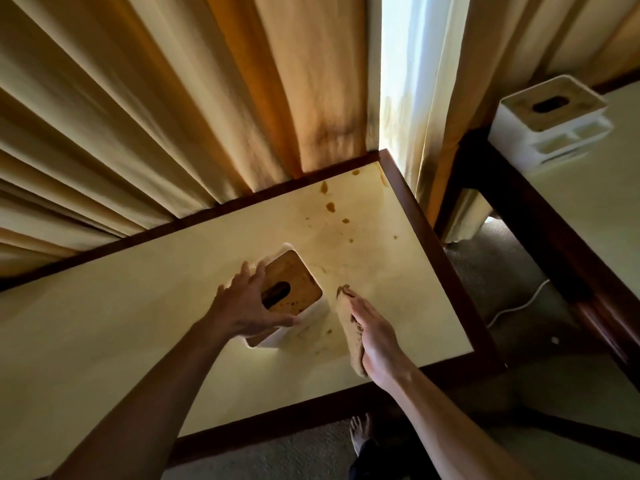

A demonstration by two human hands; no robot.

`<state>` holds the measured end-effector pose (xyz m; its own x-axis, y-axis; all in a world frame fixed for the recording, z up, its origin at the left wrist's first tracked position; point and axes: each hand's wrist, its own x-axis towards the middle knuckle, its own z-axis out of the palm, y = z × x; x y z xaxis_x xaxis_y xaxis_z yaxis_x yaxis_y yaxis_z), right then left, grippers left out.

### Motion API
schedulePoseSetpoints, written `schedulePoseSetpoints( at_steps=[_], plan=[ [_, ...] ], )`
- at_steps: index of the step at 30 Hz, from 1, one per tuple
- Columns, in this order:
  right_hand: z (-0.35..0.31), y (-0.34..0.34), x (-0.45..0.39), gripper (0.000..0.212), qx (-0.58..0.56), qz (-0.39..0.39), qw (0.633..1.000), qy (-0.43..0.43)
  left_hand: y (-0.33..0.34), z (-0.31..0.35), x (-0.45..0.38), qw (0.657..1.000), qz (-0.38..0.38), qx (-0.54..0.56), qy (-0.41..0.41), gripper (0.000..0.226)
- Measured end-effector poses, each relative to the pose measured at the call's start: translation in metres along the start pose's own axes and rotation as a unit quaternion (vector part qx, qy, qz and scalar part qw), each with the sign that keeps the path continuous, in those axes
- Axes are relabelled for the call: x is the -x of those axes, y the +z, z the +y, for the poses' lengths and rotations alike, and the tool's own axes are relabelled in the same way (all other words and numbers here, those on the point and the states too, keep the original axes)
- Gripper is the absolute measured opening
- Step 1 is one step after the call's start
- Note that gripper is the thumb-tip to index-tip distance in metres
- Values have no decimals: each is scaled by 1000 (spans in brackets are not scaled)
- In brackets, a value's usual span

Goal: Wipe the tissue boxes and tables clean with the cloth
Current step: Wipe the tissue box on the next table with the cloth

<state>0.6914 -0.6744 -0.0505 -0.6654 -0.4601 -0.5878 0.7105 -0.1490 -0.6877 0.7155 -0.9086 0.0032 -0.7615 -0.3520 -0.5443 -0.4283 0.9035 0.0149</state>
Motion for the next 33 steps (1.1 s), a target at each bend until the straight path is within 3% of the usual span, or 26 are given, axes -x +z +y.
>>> schedulePoseSetpoints(
  at_steps=[6, 10, 19, 23, 27, 30, 33],
  plan=[
    [-15, 11, 4, 42, 24, 1, 999, -33, 5, 20, 7, 990, 24, 73, -118, 150],
    [-24, 14, 5, 44, 36, -4, 998, -49, 12, 43, 9, 977, 54, 107, -176, 143],
    [-21, 14, -7, 46, 125, 2, 989, -84, 8, 83, 3, 960, 51, 141, -236, 137],
    [-16, 13, -5, 46, 185, 3, 978, -97, 1, 65, -1, 979, -7, 105, -176, 128],
    [-4, 14, -3, 39, 182, 23, 979, -85, -22, 40, 3, 995, -8, 102, -10, 149],
    [2, 15, -4, 43, 186, 15, 979, -77, -30, 32, -3, 991, -62, -12, 117, 159],
    [3, 25, -6, 46, 181, -11, 982, -58, -28, 31, -16, 978, -97, -120, 143, 165]
  ],
)
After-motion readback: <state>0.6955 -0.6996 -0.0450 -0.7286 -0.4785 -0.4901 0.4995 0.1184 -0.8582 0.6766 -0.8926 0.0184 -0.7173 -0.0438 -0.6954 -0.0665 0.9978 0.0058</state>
